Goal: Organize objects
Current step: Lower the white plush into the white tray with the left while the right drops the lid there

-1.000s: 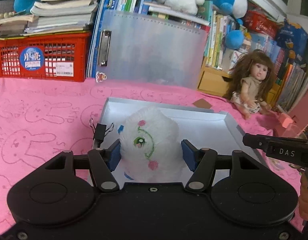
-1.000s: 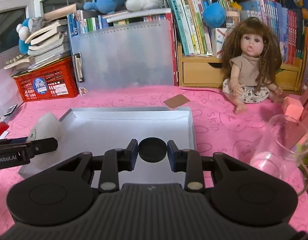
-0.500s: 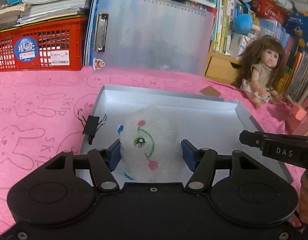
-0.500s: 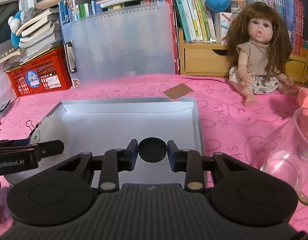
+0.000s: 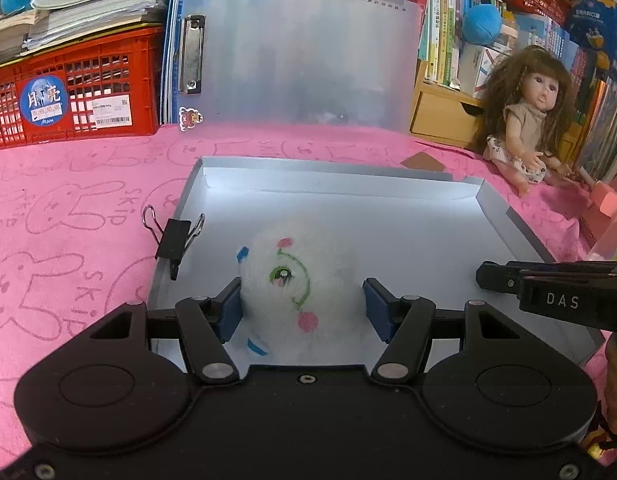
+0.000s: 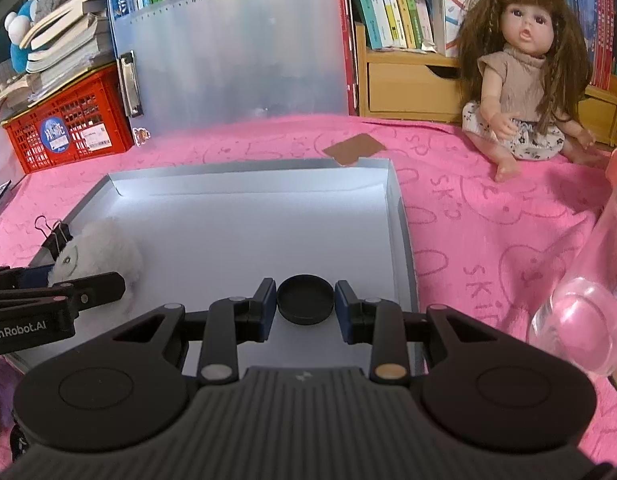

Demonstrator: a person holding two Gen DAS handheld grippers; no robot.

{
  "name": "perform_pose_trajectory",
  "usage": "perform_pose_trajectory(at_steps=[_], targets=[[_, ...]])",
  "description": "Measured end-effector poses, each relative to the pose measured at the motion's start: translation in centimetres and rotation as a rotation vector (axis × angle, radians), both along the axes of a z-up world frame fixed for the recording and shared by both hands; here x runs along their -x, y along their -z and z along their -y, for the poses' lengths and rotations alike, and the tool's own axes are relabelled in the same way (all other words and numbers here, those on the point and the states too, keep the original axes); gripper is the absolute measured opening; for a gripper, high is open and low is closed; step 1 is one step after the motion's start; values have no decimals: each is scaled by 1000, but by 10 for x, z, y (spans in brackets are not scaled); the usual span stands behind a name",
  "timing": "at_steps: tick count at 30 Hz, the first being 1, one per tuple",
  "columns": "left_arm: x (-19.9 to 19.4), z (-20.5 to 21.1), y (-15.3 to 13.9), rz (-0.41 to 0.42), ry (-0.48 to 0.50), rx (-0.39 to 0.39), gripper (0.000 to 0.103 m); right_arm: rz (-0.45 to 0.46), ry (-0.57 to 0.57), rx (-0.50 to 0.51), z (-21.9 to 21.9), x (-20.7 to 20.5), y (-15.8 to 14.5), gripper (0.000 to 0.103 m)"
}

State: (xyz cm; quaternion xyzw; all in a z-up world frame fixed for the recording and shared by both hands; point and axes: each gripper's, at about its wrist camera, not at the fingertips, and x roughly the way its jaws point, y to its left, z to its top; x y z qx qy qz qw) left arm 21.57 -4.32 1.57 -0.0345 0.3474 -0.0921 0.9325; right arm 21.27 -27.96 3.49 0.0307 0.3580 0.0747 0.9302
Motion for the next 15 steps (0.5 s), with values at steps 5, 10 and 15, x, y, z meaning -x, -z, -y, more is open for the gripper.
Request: perform_pose_trajectory(at_steps=[5, 10, 15], targets=[[0, 1, 2, 4, 4, -4, 60, 0, -9, 16, -2, 1, 0, 36], [-1, 0, 2, 3, 7, -1, 61, 1, -10, 22, -3, 1, 1, 38], [0, -3, 0, 2, 13, 13, 64, 6, -11, 9, -2, 1, 1, 42]])
